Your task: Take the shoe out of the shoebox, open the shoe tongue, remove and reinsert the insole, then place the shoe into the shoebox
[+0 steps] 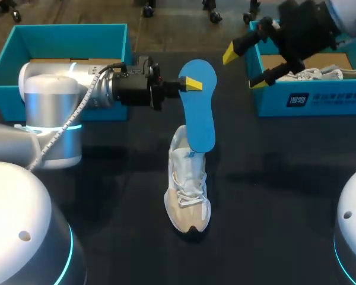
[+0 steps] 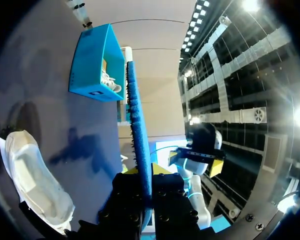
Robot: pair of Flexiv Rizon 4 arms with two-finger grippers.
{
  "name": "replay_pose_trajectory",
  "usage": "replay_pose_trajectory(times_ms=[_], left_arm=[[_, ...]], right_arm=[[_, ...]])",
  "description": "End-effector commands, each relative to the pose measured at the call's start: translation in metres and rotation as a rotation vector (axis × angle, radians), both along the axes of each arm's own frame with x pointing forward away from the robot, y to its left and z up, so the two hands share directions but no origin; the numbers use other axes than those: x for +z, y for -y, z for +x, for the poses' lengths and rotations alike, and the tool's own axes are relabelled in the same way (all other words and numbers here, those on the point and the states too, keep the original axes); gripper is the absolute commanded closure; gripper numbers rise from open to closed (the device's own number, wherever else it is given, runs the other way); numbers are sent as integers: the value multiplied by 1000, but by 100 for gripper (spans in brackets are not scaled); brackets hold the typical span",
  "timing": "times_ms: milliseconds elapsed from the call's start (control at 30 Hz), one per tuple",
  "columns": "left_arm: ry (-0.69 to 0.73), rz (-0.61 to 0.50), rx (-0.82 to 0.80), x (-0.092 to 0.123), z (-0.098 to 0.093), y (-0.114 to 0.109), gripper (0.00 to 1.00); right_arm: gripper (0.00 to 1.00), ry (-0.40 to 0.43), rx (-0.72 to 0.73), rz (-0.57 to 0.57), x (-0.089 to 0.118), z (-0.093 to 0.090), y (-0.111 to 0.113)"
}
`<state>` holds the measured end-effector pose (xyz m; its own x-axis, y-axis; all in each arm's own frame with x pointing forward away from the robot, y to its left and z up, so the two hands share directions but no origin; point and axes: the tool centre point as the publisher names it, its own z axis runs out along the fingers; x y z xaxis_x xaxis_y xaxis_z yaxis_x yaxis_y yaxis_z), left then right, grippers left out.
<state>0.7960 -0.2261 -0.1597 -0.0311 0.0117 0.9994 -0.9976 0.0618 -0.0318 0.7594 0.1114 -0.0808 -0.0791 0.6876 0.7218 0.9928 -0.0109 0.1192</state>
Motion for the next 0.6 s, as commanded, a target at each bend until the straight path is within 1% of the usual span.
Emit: replay_pose_trajectory(times_ms=[33, 600], left_arm=[[0, 3, 1, 0, -1, 0, 100], [0, 3, 1, 0, -1, 0, 100]], right_arm=[[0, 13, -3, -198, 11, 2, -12], [0, 11, -16, -203, 12, 2, -14]])
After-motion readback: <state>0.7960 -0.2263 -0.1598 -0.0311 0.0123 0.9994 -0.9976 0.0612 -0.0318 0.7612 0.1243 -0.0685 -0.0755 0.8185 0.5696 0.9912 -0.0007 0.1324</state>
